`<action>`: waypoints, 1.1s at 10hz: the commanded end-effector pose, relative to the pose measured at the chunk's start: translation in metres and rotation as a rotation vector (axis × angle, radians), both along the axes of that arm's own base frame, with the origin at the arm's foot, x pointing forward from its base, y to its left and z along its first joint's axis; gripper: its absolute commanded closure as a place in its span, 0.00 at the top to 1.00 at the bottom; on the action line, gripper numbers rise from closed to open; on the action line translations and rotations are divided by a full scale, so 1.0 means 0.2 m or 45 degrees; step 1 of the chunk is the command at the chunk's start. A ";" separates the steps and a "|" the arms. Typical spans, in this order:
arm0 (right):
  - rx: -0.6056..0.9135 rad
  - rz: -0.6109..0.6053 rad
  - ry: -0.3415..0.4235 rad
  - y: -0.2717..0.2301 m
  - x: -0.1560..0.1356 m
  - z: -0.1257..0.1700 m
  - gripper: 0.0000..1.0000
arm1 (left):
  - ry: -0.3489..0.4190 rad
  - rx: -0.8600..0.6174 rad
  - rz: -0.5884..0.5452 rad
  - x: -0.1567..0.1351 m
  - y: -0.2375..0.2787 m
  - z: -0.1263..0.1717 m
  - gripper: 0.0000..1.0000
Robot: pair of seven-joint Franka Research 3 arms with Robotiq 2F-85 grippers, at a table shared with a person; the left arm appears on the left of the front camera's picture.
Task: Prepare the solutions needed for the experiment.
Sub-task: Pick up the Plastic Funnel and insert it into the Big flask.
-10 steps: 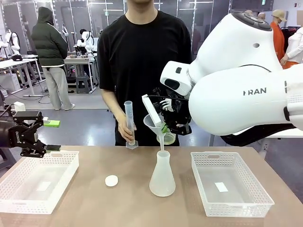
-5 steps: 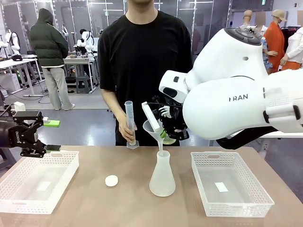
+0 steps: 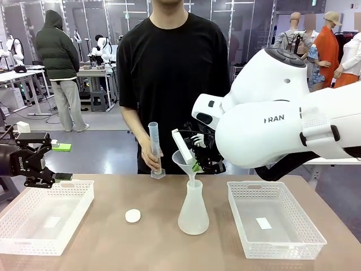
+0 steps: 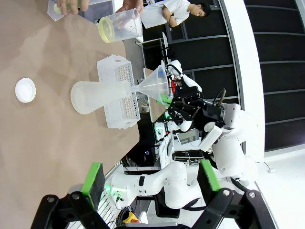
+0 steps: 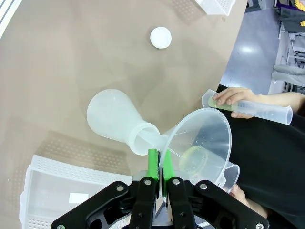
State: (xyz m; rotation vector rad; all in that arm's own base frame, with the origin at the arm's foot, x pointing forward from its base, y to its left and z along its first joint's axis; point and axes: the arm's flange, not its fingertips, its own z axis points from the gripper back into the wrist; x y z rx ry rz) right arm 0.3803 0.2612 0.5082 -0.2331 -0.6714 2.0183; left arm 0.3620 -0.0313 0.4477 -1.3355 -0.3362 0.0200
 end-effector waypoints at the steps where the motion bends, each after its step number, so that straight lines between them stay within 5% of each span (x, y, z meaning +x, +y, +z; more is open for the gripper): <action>1: 0.051 0.047 0.006 -0.05 0.04 -0.07 0.04 | -0.008 -0.041 0.008 0.00 -0.02 0.01 1.00; 11: 0.084 0.013 0.041 -0.09 0.11 -0.26 0.04 | -0.008 -0.041 0.008 0.00 -0.02 0.01 1.00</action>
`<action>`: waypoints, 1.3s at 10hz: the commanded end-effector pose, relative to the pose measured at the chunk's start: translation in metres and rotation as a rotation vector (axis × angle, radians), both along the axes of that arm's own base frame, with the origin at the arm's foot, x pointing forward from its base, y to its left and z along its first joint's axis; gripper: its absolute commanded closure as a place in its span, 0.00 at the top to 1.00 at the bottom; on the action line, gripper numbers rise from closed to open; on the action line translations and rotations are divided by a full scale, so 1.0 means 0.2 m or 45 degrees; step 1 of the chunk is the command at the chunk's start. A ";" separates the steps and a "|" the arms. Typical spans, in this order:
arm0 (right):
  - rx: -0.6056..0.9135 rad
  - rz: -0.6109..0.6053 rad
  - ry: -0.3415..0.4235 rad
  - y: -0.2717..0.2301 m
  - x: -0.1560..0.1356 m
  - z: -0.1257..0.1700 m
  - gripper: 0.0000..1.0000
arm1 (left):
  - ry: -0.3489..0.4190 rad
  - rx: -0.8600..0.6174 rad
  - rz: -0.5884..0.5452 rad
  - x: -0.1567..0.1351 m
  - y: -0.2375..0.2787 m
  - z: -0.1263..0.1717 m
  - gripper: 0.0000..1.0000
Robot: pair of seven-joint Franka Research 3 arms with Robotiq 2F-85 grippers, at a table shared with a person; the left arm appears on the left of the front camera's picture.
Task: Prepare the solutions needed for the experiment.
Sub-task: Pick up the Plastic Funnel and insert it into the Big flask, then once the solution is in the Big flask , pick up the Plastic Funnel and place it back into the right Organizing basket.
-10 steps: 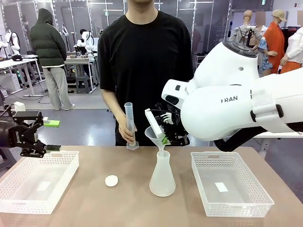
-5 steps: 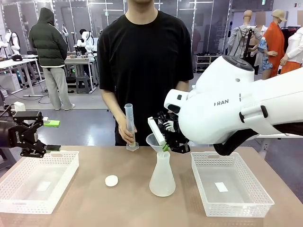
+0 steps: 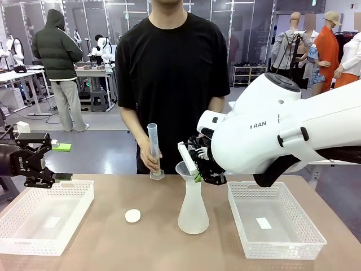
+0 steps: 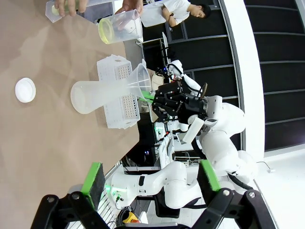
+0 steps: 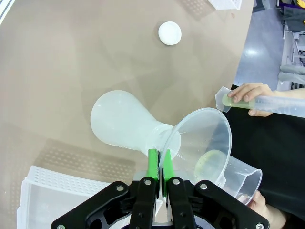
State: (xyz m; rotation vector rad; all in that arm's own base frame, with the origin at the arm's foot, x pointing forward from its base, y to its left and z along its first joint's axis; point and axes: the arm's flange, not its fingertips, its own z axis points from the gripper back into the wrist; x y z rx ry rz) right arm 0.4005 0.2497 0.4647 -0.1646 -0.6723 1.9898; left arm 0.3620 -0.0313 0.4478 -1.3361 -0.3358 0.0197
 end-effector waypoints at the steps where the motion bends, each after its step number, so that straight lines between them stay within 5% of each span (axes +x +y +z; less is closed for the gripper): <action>1: 0.046 0.036 -0.015 -0.04 0.01 -0.05 0.04 | -0.008 -0.040 0.009 0.00 -0.02 0.01 1.00; 2: 0.050 0.047 -0.006 -0.04 0.01 -0.06 0.21 | -0.008 -0.040 0.009 0.00 -0.02 0.01 1.00; 3: 0.045 0.044 -0.004 -0.04 0.00 -0.05 0.24 | -0.008 -0.040 0.009 0.00 -0.02 0.01 1.00; 6: 0.003 0.024 -0.025 -0.05 -0.05 -0.04 0.61 | -0.008 -0.040 0.009 0.00 -0.02 0.01 1.00; 13: 0.017 0.017 0.010 -0.02 -0.02 -0.04 0.58 | -0.008 -0.040 0.009 0.00 -0.02 0.01 1.00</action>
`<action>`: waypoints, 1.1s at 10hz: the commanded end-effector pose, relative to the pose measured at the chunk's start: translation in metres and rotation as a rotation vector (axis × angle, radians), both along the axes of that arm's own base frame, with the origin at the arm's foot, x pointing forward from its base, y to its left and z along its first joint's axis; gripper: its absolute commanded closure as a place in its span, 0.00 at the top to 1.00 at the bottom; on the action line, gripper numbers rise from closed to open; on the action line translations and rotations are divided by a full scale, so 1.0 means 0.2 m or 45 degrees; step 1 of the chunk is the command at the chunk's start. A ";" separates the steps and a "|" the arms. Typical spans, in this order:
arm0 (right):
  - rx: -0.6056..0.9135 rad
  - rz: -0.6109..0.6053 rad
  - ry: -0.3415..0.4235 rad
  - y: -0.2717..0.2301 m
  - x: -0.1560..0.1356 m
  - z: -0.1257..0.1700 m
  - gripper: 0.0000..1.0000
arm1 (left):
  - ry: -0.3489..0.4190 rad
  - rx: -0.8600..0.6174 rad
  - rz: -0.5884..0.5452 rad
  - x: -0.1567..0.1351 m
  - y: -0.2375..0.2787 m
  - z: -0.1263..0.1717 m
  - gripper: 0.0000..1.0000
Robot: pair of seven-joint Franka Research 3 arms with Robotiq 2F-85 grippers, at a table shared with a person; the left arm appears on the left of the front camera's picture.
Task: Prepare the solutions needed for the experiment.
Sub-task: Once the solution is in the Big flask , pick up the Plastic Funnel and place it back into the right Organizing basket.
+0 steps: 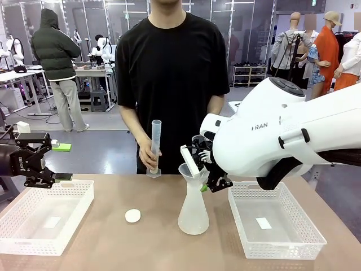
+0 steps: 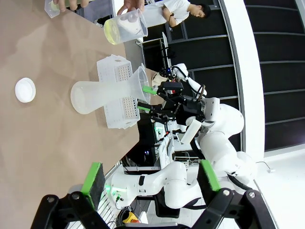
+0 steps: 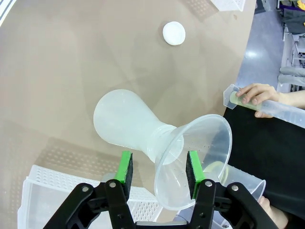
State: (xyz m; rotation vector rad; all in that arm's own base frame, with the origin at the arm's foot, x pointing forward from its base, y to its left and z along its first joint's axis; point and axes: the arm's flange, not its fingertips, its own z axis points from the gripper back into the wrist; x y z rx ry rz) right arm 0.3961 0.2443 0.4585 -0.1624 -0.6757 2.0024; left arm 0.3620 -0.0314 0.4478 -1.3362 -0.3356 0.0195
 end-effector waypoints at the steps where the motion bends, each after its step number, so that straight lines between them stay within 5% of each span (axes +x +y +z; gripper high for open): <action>1: 0.017 0.000 0.012 0.01 0.00 0.00 0.58 | -0.008 -0.040 0.009 0.00 -0.02 0.01 1.00; 6: -0.029 -0.016 -0.034 0.00 -0.01 0.03 0.58 | -0.008 -0.040 0.009 0.00 -0.02 0.01 1.00; 11: 0.091 -0.044 -0.042 -0.07 -0.17 0.29 0.58 | -0.008 -0.040 0.009 0.00 -0.02 0.01 1.00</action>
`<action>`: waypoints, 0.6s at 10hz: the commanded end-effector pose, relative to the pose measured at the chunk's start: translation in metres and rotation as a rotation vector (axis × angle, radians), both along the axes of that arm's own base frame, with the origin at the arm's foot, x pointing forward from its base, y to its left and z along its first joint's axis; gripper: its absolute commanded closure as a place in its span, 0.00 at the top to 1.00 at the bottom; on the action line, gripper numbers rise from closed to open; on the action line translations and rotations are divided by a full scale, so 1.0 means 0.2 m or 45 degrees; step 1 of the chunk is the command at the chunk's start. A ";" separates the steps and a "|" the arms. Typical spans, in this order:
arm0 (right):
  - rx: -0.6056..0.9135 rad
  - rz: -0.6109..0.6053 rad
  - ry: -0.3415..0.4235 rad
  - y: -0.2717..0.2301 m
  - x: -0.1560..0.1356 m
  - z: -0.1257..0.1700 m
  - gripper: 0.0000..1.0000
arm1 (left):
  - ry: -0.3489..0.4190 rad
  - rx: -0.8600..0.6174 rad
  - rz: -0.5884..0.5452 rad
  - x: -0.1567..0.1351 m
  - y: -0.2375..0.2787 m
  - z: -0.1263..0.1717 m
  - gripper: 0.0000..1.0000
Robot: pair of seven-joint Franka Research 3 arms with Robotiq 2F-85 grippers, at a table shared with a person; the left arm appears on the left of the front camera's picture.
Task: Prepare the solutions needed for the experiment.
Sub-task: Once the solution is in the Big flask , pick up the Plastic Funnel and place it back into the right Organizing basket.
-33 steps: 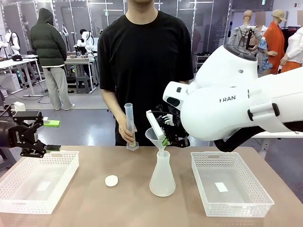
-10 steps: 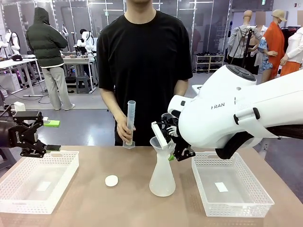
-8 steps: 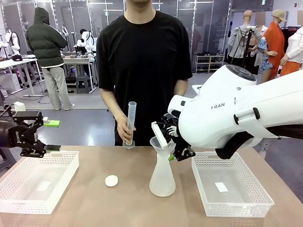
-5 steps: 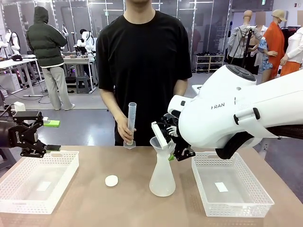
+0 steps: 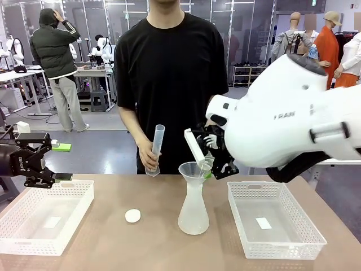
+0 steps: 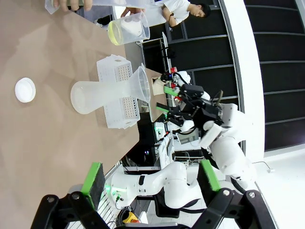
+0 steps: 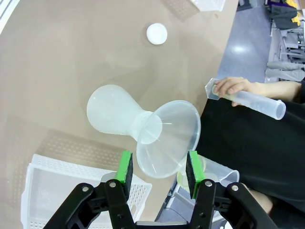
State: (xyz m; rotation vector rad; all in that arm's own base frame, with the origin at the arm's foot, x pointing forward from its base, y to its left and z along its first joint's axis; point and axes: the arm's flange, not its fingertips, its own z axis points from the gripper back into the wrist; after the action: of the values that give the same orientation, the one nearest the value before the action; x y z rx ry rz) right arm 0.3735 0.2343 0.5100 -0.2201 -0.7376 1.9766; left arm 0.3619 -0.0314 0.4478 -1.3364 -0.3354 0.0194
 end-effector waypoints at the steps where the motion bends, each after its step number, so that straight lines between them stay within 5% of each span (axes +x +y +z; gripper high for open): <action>1: 0.075 -0.031 0.104 -0.05 -0.07 0.09 0.58 | -0.008 -0.040 0.010 0.00 -0.02 0.01 1.00; 3: 0.168 -0.139 0.280 -0.16 -0.04 0.19 0.58 | -0.008 -0.040 0.010 0.00 -0.02 0.01 1.00; 6: 0.432 -0.595 0.628 -0.43 0.12 0.25 0.58 | -0.008 -0.040 0.010 0.00 -0.02 0.01 1.00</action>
State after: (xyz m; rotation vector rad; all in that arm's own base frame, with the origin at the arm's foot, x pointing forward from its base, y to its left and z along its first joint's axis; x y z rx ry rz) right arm 0.3845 0.1528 0.5536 0.1736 -0.5976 1.5536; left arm 0.3619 -0.0313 0.4479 -1.3364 -0.3357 0.0194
